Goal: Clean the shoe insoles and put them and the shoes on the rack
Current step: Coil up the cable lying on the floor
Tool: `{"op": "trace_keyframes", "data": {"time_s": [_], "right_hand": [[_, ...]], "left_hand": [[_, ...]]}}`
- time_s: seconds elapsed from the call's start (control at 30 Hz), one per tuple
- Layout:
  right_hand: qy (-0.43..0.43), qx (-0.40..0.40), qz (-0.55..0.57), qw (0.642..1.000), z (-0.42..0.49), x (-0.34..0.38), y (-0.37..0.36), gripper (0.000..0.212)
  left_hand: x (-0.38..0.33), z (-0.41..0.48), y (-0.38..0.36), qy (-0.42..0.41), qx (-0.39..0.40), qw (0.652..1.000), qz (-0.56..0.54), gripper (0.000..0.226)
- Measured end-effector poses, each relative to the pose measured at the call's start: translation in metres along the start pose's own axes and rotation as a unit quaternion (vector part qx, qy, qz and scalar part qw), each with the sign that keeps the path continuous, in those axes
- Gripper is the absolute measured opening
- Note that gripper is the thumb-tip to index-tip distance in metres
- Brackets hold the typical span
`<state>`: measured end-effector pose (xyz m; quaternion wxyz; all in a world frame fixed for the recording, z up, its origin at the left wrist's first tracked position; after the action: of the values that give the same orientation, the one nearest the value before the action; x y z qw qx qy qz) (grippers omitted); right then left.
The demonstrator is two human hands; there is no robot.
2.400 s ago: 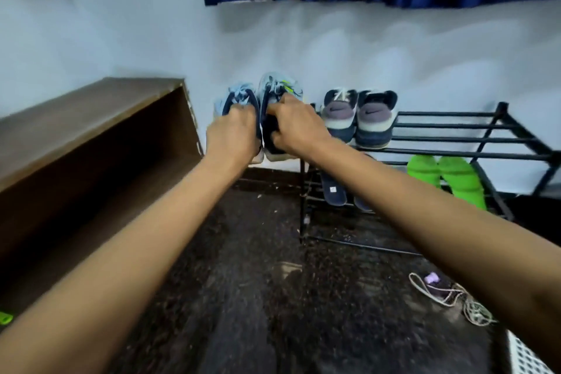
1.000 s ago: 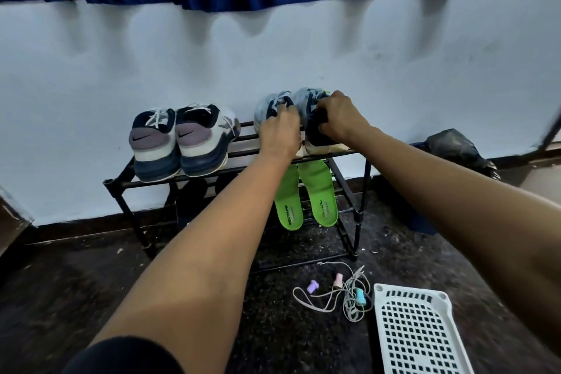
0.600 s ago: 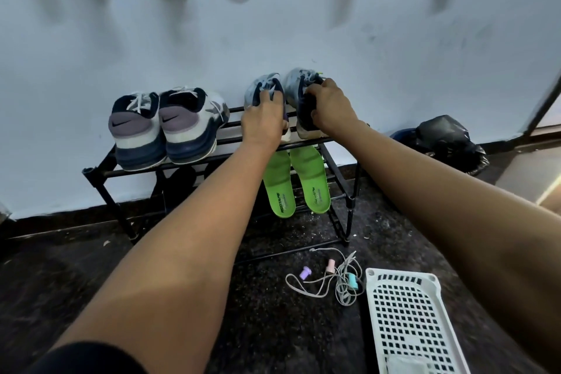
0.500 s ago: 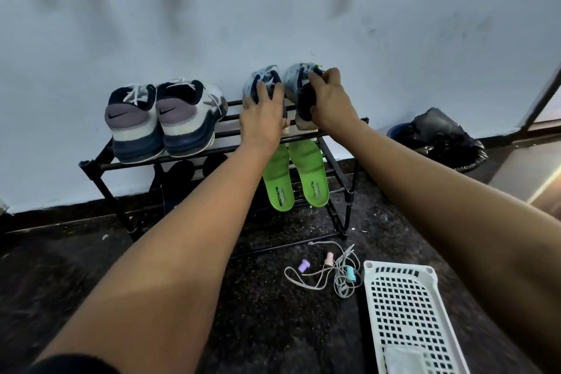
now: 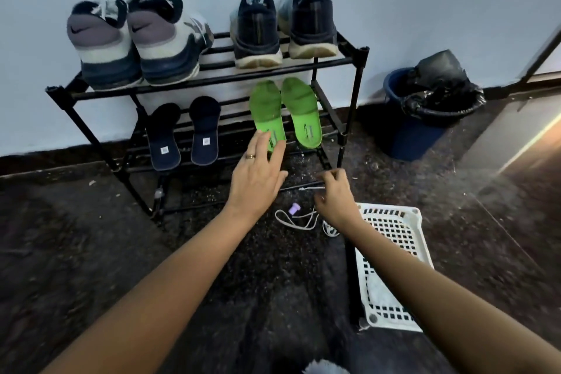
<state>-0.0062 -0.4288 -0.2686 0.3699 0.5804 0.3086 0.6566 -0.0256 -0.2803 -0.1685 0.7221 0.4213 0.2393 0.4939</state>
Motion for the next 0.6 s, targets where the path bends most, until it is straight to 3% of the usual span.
{"op": "trace_keyframes", "data": {"time_s": [0.07, 0.17, 0.27, 0.43, 0.6], "right_hand": [[-0.051, 0.06, -0.022, 0.997, -0.014, -0.029, -0.033, 0.038], [-0.094, 0.157, -0.057, 0.981, -0.033, -0.057, -0.073, 0.059], [-0.1, 0.226, -0.114, 0.962, -0.046, -0.074, -0.099, 0.052], [-0.146, 0.3, -0.152, 0.93, -0.056, -0.104, -0.134, 0.057], [-0.149, 0.314, -0.173, 0.922, -0.055, -0.116, -0.146, 0.067]], "left_hand": [[0.002, -0.02, -0.02, 0.018, 0.055, 0.998, -0.023, 0.06], [0.004, -0.049, -0.051, 0.058, 0.143, 0.987, -0.048, 0.055], [0.001, -0.072, -0.074, 0.075, 0.206, 0.974, -0.065, 0.051], [-0.01, -0.097, -0.102, 0.074, 0.26, 0.959, -0.087, 0.048], [-0.019, -0.101, -0.118, 0.063, 0.29, 0.95, -0.101, 0.048]]}}
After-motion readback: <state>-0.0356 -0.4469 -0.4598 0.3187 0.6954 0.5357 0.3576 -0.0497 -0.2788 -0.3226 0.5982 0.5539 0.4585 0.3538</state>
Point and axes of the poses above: each hand's wrist, its own z-axis towards the middle knuckle, its own y-axis out of the back of the hand, x = y × z, the point moved 10 cm from there along z, towards the middle knuckle, and after that the axes turned 4 degrees about -z, right-handed, at the moved point
